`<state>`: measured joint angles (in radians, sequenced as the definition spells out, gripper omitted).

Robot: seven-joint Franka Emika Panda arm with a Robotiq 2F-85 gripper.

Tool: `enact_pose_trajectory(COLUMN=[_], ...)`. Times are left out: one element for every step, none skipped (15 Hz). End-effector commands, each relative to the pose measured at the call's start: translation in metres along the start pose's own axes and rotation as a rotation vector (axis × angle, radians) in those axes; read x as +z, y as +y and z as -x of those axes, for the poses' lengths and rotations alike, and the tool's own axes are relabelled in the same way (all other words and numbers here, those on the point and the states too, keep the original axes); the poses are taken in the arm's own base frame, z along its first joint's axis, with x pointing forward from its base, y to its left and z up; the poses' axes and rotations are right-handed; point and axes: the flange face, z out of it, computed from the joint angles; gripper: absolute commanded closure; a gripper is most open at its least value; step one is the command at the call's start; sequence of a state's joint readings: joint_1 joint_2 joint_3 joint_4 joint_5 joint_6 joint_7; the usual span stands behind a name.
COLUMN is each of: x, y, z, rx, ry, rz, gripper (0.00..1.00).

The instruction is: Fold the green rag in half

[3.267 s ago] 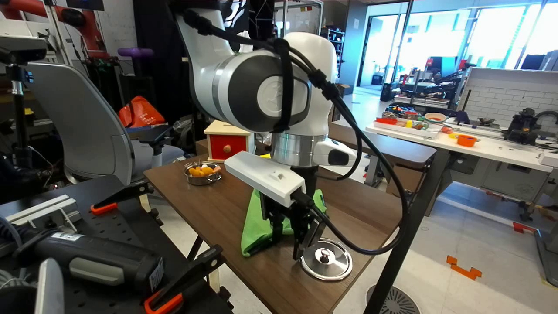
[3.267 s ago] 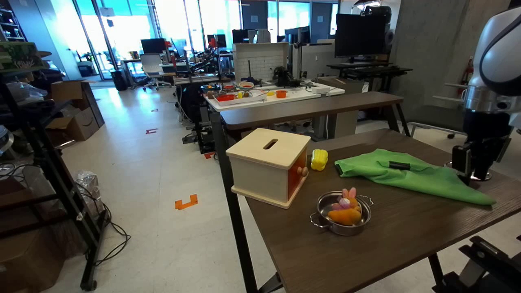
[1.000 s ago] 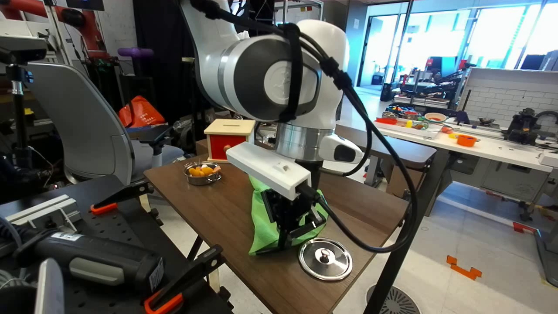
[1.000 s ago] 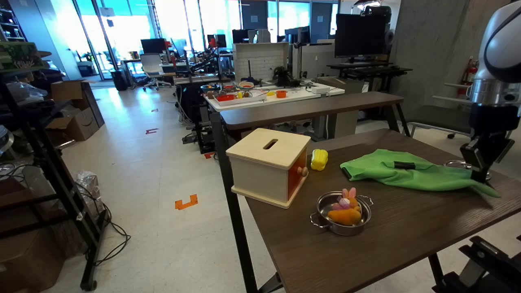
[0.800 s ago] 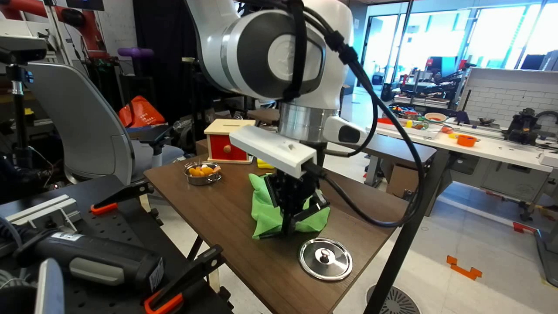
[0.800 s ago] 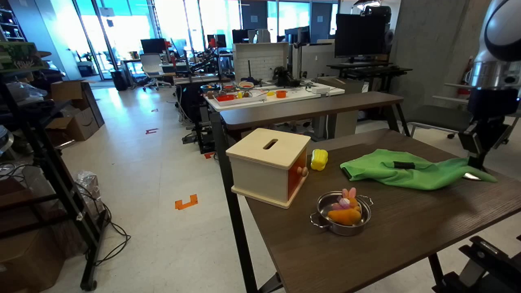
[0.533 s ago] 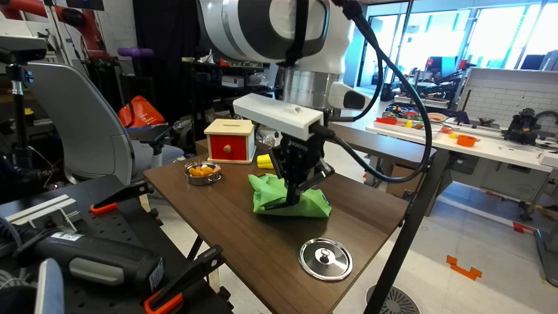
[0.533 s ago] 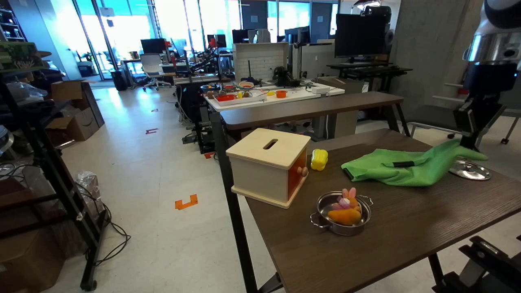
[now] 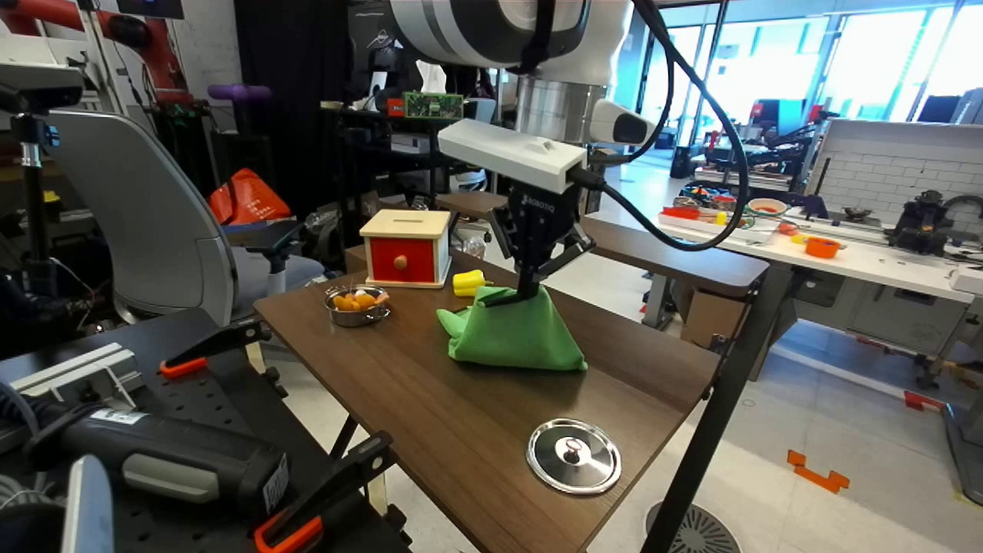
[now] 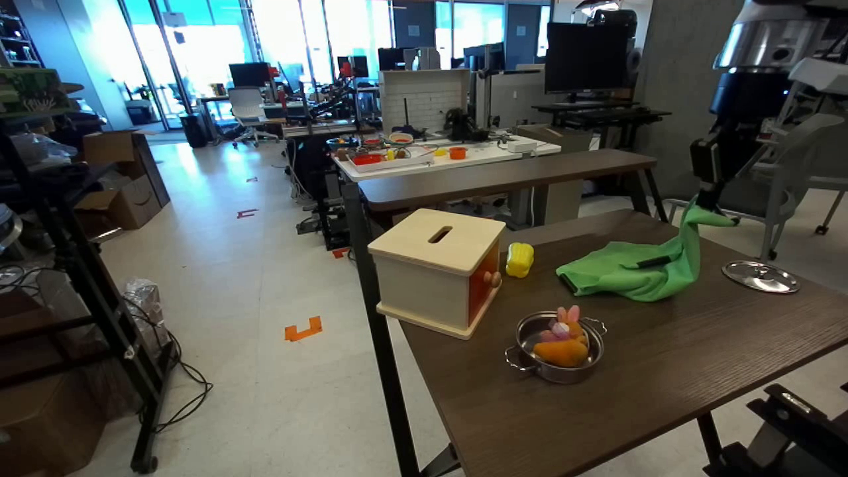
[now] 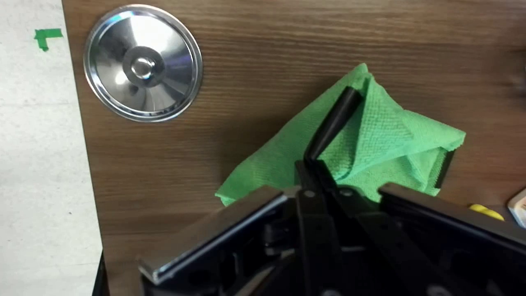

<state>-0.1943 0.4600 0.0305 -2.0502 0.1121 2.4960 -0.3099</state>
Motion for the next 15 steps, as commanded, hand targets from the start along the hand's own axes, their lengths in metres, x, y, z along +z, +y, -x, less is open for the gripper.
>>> enact_pose_trajectory(x=[0.011, 0.017, 0.024, 0.031, 0.038, 0.044, 0.050, 0.055, 0.061, 0.065, 0.070, 0.074, 0.079, 0.083, 0.089], y=[-0.004, -0.006, -0.009, -0.010, -0.011, -0.012, -0.013, -0.014, -0.015, -0.017, -0.019, -0.022, -0.024, -0.026, -0.027], z=[-0.026, -0.029, -0.031, -0.033, -0.036, -0.038, -0.041, -0.044, -0.047, -0.049, -0.052, -0.054, -0.056, -0.058, -0.059], rx=[-0.028, -0.036, -0.042, -0.046, -0.045, -0.047, -0.046, -0.045, -0.045, -0.048, -0.052, -0.057, -0.061, -0.065, -0.065], ry=[-0.017, -0.028, -0.044, -0.057, -0.070, -0.078, -0.085, -0.089, -0.092, -0.095, -0.096, -0.099, -0.105, -0.106, -0.113], rz=[-0.048, -0.051, -0.054, -0.056, -0.057, -0.058, -0.060, -0.058, -0.057, -0.058, -0.053, -0.049, -0.046, -0.040, -0.033], gripper=[0.99, 0.99, 0.99, 0.99, 0.99, 0.99, 0.99, 0.99, 0.99, 0.99, 0.99, 0.99, 0.99, 0.99, 0.99])
